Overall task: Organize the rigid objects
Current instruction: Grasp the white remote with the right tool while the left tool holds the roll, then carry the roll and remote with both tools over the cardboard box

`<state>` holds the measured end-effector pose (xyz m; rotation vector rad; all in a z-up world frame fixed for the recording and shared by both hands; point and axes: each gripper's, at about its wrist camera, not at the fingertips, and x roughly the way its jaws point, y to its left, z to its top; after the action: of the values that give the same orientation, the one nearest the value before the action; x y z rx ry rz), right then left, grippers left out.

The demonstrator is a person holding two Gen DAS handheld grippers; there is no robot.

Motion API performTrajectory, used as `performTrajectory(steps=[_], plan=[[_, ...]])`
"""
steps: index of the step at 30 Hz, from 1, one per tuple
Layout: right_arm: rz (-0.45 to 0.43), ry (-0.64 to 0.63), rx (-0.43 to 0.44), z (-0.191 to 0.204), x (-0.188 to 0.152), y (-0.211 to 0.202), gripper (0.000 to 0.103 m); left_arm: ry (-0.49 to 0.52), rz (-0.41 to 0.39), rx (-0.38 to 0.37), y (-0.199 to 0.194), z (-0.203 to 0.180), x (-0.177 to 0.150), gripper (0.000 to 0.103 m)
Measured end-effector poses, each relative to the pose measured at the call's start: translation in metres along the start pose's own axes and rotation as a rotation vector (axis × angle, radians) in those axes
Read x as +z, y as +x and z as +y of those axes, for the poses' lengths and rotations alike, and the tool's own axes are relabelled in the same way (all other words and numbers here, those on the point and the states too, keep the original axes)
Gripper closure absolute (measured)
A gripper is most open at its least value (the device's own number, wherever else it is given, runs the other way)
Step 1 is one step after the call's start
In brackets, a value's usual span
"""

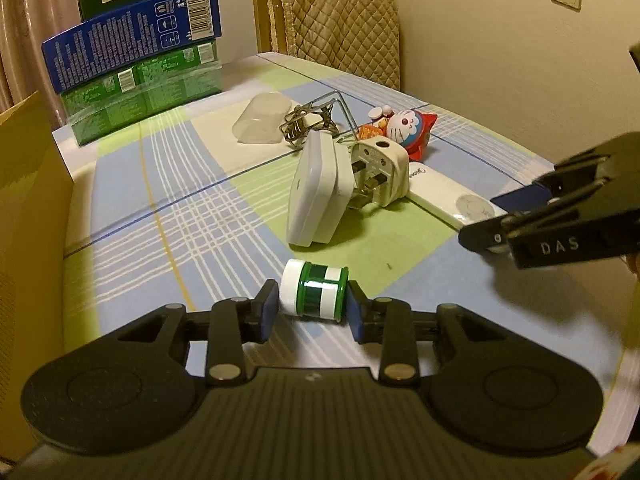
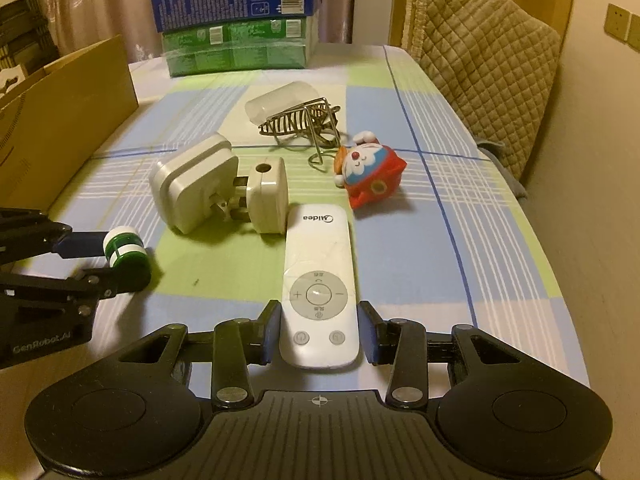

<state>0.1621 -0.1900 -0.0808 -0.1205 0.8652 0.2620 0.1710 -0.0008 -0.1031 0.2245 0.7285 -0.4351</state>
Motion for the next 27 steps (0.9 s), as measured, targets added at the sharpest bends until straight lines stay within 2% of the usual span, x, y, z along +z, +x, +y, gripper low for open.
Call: performTrajectory(steps=[5,10,14,15,16,22,27], plan=[[-0.013,-0.004,0.007,0.001,0.004,0.005,0.055,0.011,-0.013,0.002,-0.001,-0.002,0.0,0.075],[-0.037,-0.011,0.003,0.002,0.01,0.014,0.053,-0.017,-0.002,-0.011,-0.003,0.0,0.001,0.076],[-0.039,-0.006,-0.002,0.004,0.015,0.018,0.055,-0.039,0.003,-0.005,-0.007,-0.001,-0.001,0.076],[-0.036,-0.006,-0.003,0.005,0.015,0.018,0.058,-0.042,0.004,-0.007,-0.007,-0.001,-0.001,0.076],[-0.035,-0.008,-0.006,0.006,0.015,0.016,0.065,-0.042,0.006,-0.008,-0.008,-0.002,-0.001,0.076],[-0.016,0.043,-0.007,0.003,0.007,0.004,0.065,-0.056,-0.009,-0.006,-0.017,-0.007,0.0,0.076],[-0.037,0.083,-0.012,0.005,-0.001,-0.024,0.065,-0.105,-0.002,0.012,-0.031,-0.01,-0.003,0.076]])
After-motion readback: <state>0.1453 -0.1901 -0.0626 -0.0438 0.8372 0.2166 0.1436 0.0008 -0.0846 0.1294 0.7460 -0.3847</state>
